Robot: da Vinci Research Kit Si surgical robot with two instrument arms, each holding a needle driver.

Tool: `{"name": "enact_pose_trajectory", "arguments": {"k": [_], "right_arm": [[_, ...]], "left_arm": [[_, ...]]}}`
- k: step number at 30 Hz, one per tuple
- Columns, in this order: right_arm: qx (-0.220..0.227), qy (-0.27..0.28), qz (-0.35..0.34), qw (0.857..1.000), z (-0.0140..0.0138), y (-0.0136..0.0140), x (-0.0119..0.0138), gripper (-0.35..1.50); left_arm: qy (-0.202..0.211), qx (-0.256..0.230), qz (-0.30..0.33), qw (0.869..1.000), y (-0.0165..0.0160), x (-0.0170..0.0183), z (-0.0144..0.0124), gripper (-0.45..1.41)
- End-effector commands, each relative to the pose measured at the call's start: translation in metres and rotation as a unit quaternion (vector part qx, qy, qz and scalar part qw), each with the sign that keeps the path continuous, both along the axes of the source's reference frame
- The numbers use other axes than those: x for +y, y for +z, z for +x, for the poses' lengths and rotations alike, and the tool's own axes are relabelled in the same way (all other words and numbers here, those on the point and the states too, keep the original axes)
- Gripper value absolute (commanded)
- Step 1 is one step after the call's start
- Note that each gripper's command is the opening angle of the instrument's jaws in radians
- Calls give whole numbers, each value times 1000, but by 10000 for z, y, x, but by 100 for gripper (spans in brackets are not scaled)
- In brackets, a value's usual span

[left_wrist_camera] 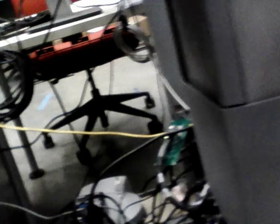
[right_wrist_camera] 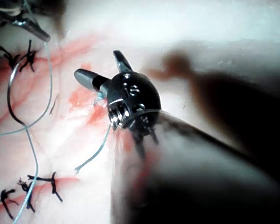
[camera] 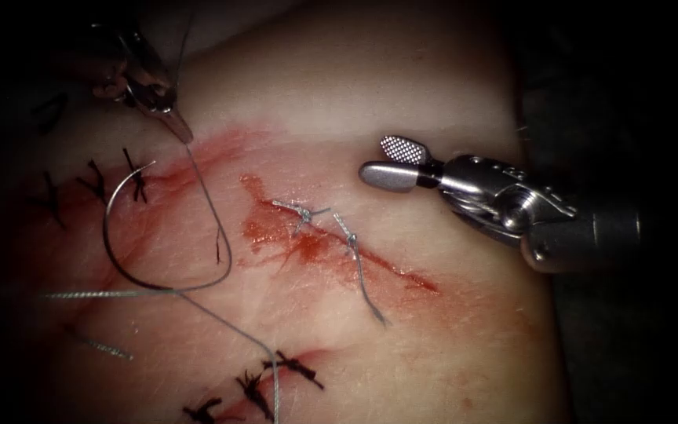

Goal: Wound Closure

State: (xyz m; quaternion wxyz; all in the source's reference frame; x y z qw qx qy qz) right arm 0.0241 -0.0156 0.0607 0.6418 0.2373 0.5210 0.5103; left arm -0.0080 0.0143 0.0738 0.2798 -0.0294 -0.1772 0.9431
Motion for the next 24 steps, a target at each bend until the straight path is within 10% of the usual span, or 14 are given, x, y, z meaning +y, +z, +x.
{"name": "enact_pose_trajectory", "arguments": {"k": [1,17,24], "right_arm": [[-2,4,-3,1000,7,2,-2,141],[-6,7,-5,1000,-12,-18,18,143],[-4,11,-1,1000,-22,-24,27,143]], "left_arm": [[9,-5,-5,1000,1,3,-7,113],[33,-269,-59,961,-183,-2,-139,103],[203,-313,-45,927,-160,-51,-146,111]]}}
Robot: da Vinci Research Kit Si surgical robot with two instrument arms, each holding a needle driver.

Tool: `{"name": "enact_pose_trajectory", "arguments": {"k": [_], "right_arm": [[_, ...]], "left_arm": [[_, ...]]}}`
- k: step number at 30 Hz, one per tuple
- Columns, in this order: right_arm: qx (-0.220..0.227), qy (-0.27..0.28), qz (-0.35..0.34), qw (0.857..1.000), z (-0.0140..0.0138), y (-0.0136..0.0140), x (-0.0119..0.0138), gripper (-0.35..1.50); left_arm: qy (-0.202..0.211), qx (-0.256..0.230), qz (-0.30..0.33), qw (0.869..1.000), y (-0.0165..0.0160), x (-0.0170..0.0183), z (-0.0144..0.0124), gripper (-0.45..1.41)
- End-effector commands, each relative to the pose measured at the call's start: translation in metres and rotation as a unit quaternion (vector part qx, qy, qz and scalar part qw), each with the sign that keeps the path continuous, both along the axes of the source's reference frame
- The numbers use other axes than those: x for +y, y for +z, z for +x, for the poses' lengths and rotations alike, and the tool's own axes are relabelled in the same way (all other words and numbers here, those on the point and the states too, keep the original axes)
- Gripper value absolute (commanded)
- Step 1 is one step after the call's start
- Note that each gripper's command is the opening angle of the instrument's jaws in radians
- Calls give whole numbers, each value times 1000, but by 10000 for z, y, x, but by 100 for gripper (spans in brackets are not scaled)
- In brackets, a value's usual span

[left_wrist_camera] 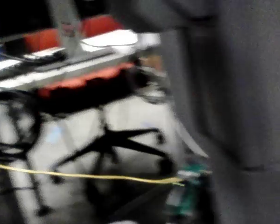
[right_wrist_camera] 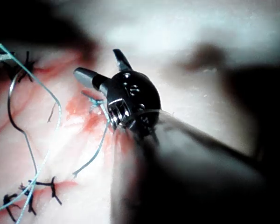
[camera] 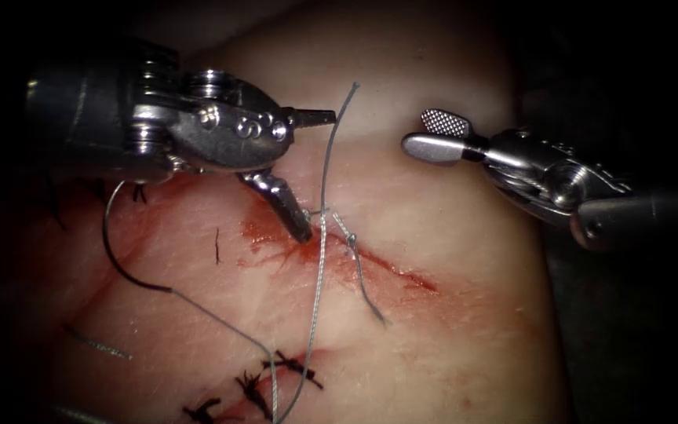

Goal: Wound Closure

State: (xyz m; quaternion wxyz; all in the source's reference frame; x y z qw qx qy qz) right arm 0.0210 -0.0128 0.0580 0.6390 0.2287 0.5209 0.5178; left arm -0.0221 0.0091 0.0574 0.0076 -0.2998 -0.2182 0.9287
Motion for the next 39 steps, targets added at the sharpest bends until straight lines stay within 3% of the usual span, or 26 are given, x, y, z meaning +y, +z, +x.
{"name": "enact_pose_trajectory", "arguments": {"k": [1,2,3,5,6,8,11,12,16,19,25,31,39], "right_arm": [[1,0,0,1000,9,3,-3,143],[1,0,0,1000,9,3,-3,143],[1,0,0,1000,9,3,-3,143],[1,0,0,1000,9,2,-3,143],[1,0,0,1000,9,2,-3,143],[0,0,0,1000,9,2,-3,143],[0,0,0,1000,10,2,-4,143],[0,1,0,1000,10,2,-4,143],[1,0,0,1000,8,2,-4,143],[1,0,0,1000,8,1,-4,143],[3,0,1,1000,4,-1,-2,141],[3,1,4,1000,0,-5,2,140],[3,1,4,1000,0,-5,1,138]], "left_arm": [[-4,44,-16,999,28,3,20,113],[-4,44,-16,999,28,3,20,113],[-33,103,-11,994,47,5,44,111],[-39,128,-3,991,54,5,54,109],[-54,192,19,980,67,1,76,108],[-69,246,45,966,77,-4,95,104],[-73,275,63,957,84,-11,110,91],[-57,267,61,960,82,-9,104,79],[-30,164,57,984,61,-4,73,72],[11,70,44,997,41,-13,33,72],[63,-22,19,998,43,-48,-6,67],[136,-88,1,987,79,-76,-36,69],[145,-164,14,976,91,-76,-64,81]]}}
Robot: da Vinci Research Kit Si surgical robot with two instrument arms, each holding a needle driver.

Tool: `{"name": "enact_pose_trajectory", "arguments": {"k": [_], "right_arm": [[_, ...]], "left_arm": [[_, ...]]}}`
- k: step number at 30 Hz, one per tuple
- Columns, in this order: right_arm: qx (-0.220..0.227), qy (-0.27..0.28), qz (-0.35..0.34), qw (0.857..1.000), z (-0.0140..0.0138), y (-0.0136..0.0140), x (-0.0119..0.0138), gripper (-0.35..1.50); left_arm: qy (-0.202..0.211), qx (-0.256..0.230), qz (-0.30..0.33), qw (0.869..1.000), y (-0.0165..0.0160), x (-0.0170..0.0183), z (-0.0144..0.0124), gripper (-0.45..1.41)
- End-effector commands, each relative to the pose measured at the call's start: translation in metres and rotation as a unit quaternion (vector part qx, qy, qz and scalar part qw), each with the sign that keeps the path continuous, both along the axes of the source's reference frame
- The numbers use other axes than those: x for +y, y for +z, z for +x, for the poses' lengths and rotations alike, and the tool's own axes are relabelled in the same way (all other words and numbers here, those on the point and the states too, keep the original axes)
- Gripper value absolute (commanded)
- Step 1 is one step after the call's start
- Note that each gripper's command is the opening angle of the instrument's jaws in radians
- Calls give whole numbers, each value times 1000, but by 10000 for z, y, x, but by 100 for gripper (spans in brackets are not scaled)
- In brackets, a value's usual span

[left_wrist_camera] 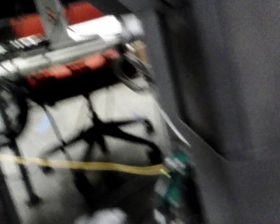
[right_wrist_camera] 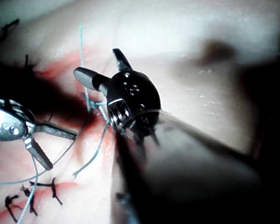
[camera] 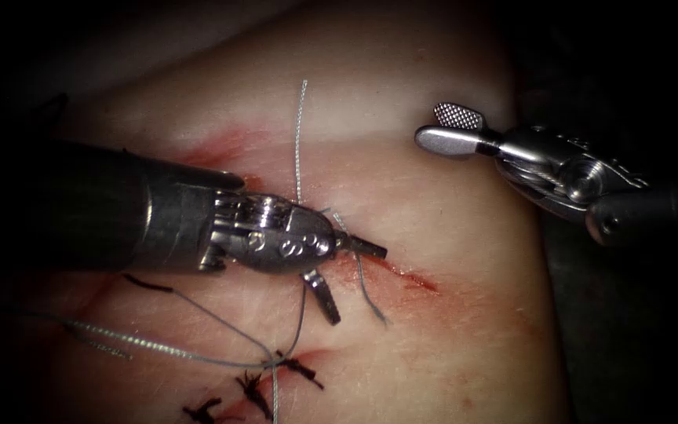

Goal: Wound Closure

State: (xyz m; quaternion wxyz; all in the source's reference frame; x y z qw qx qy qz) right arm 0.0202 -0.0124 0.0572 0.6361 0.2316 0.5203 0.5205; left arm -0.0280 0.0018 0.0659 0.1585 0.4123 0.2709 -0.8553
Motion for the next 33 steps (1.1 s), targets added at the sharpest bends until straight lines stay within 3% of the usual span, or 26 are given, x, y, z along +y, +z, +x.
{"name": "enact_pose_trajectory", "arguments": {"k": [1,14,15,19,22,24,30,33], "right_arm": [[1,-1,-1,1000,9,3,-3,138],[1,-1,-1,1000,9,3,-4,140],[1,-1,-1,1000,9,3,-4,140],[1,-1,-1,1000,9,2,-4,140],[1,-1,-1,1000,9,2,-4,140],[1,-1,-1,1000,9,2,-4,140],[1,-1,-1,1000,9,2,-4,140],[2,-1,0,1000,6,2,-4,140]], "left_arm": [[0,-4,2,1000,6,-4,-6,81],[26,-40,2,999,15,-19,-21,54],[28,-44,4,999,18,-22,-23,39],[38,-46,3,998,27,-25,-28,30],[35,-41,5,999,30,-25,-28,-5],[31,-39,4,999,29,-26,-26,-45],[15,-30,9,999,31,-25,-23,-45],[-30,-25,45,998,34,-14,-20,-45]]}}
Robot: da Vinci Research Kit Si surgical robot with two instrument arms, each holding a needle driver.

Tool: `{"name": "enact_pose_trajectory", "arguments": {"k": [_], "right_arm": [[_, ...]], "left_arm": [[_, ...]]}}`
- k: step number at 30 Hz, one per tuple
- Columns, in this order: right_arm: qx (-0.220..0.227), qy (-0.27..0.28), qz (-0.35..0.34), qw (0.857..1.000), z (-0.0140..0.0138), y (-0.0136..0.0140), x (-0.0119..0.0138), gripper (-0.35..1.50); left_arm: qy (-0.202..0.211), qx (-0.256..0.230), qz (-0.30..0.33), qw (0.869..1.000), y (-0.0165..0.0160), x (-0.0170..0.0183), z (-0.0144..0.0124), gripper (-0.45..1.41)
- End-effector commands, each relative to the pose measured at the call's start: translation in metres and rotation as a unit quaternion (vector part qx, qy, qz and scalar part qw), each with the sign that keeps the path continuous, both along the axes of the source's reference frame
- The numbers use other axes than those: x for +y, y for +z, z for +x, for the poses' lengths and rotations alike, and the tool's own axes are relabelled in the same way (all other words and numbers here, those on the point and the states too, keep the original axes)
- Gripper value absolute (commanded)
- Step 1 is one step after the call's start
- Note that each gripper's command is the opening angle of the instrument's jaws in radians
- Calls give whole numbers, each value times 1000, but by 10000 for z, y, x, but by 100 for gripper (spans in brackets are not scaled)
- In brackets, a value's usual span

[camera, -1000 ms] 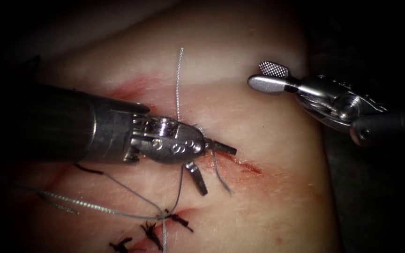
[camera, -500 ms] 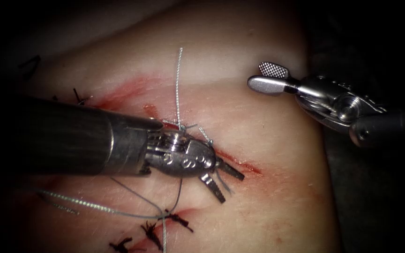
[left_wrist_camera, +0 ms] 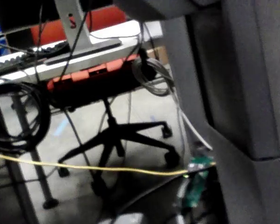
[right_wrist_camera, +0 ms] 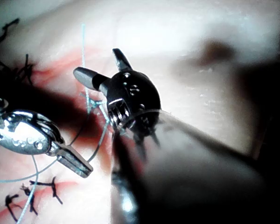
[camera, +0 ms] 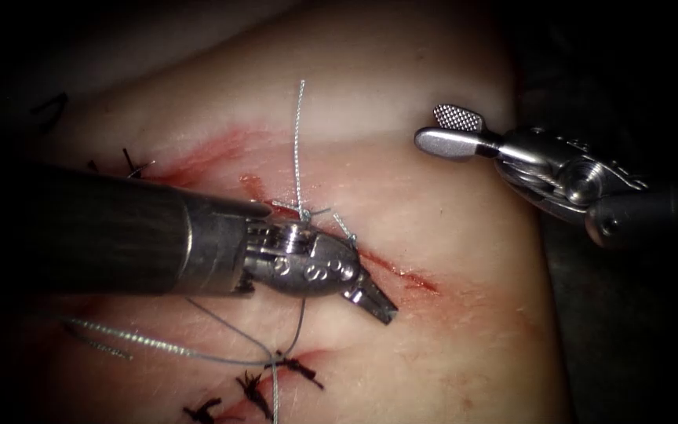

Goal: Wound Closure

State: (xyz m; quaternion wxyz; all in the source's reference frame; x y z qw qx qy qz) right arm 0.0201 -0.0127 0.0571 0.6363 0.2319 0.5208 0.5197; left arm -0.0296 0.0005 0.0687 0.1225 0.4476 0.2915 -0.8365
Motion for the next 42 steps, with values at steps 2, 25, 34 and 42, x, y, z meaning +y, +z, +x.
{"name": "enact_pose_trajectory", "arguments": {"k": [2,25,34,42], "right_arm": [[1,-1,0,1000,5,3,-1,138],[-13,-128,-72,989,-9,42,-63,121],[15,-112,-54,992,31,53,-84,128],[26,-98,-42,994,50,54,-86,141]], "left_arm": [[-21,-13,13,1000,8,8,-1,-45],[-222,-60,108,967,30,102,30,-45],[-230,-58,109,965,28,108,32,-45],[-233,-57,108,965,31,113,38,-43]]}}
